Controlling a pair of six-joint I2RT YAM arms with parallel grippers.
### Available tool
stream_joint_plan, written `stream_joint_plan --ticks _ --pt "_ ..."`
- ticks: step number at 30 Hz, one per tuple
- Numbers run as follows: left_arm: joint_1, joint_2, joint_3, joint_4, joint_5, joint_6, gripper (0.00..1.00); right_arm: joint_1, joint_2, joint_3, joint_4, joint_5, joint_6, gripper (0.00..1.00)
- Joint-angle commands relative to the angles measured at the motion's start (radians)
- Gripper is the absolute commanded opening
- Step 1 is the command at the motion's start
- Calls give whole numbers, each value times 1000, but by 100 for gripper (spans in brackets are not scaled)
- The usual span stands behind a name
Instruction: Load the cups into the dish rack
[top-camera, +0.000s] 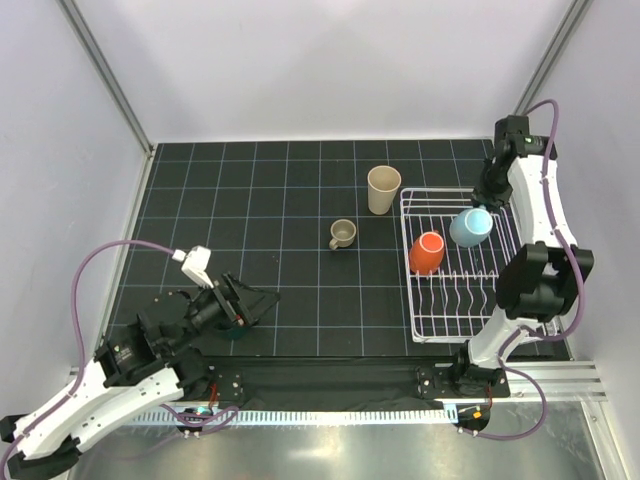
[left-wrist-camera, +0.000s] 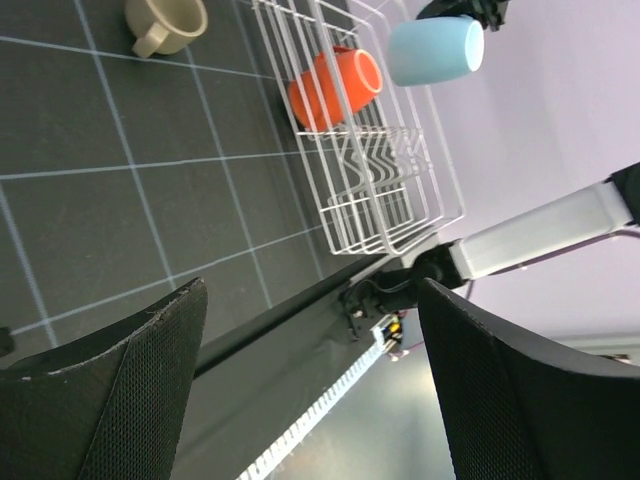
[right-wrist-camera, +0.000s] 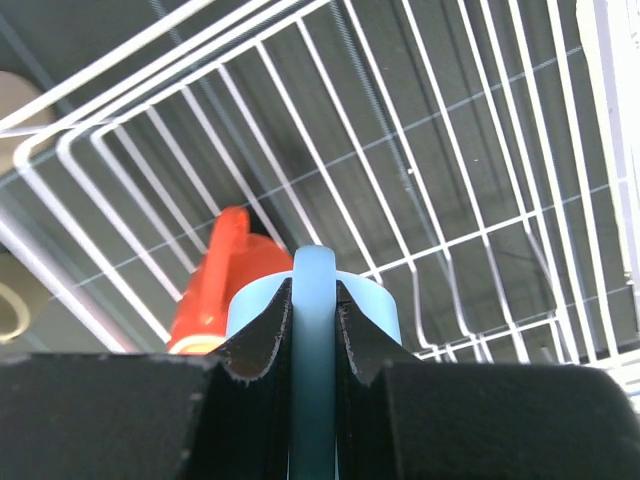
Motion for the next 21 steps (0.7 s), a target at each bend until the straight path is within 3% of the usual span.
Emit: stream_joint_plan --ticks 1,6,21 --pt "-5 35 54 -36 -43 61 83 -6 31 53 -31 49 -51 4" --pt "-5 135 145 -70 -56 118 82 -6 93 4 -5 17 -77 4" --pt "-5 256 201 -119 -112 194 82 -8 245 -155 94 -80 -157 4"
